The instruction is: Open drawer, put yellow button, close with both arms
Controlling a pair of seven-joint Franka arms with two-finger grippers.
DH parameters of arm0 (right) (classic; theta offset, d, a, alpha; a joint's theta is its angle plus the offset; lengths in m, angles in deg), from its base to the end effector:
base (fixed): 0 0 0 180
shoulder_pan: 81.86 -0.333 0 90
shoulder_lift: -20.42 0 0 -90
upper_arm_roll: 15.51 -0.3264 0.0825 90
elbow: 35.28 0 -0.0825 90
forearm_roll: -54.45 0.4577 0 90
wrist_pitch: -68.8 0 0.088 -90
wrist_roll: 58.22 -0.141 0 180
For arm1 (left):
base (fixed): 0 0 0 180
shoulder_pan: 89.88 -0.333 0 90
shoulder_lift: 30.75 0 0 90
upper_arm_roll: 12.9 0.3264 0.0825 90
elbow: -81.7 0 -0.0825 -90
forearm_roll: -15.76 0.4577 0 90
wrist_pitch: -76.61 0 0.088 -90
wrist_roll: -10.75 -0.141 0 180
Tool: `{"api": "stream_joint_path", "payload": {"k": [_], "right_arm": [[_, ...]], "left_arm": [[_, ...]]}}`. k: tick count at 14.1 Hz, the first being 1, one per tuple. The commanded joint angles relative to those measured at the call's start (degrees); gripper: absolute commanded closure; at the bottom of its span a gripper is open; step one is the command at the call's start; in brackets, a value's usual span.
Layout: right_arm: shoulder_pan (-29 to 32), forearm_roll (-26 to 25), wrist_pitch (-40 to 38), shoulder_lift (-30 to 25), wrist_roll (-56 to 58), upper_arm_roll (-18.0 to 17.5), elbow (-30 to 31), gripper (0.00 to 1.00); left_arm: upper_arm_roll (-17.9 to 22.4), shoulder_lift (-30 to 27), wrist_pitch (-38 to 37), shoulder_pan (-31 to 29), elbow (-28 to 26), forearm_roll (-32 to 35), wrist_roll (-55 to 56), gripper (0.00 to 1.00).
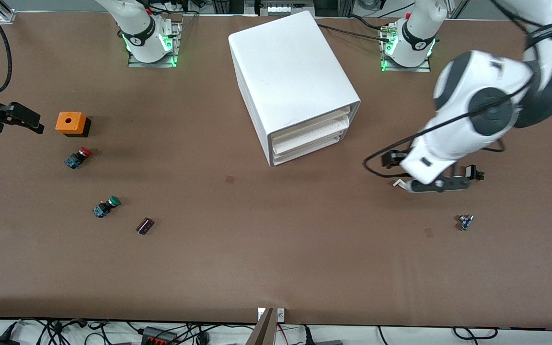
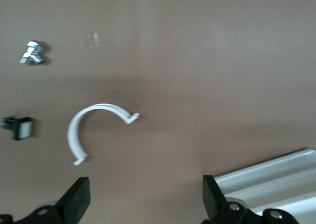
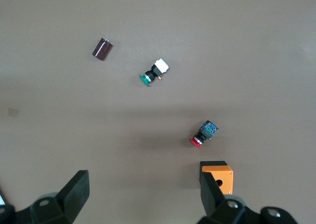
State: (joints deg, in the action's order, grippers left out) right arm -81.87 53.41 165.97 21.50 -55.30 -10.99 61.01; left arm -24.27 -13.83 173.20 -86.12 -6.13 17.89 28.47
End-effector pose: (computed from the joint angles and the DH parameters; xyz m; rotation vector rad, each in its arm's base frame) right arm 0.6385 -0.0524 0.5396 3.1221 -0.0397 -0.0073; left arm 0.6839 -0.1677 0.4359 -3.1154 -0.0668 0.2138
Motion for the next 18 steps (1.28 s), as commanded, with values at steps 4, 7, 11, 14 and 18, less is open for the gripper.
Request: {"api": "stream_joint_path", "payload": {"k": [4, 7, 11, 14, 18], "right_arm": [[-0.3, -0.4, 0.4, -0.5, -0.9, -0.1, 0.5, 0.0], [-0.5, -0.5, 0.6, -0.1, -1.0, -0.1, 0.4, 0.0], [-0.3, 0.2, 1.3, 0.0, -1.0, -0.1, 0.4, 0.0], [-0.3, 0.0, 1.2, -0.1, -0.9, -0.1, 0.3, 0.0], [-0.4, 0.0, 0.6, -0.2, -1.0, -0.1, -0.8, 0.0]], "left_arm": [[-0.4, -5.7, -11.9, -7.8, 5.3, -0.1, -14.5, 0.0], [3.6, -12.1, -10.5, -9.3, -0.5, -3.8, -19.7, 0.0], [6.5, -18.5, -1.7, -7.9, -9.3, -4.1, -22.7, 0.0], [7.3, -21.3, 1.5, -6.2, -12.9, -3.4, -23.1, 0.0], [7.2, -21.2, 0.0, -6.1, -12.8, -3.1, -23.1, 0.0]]}}
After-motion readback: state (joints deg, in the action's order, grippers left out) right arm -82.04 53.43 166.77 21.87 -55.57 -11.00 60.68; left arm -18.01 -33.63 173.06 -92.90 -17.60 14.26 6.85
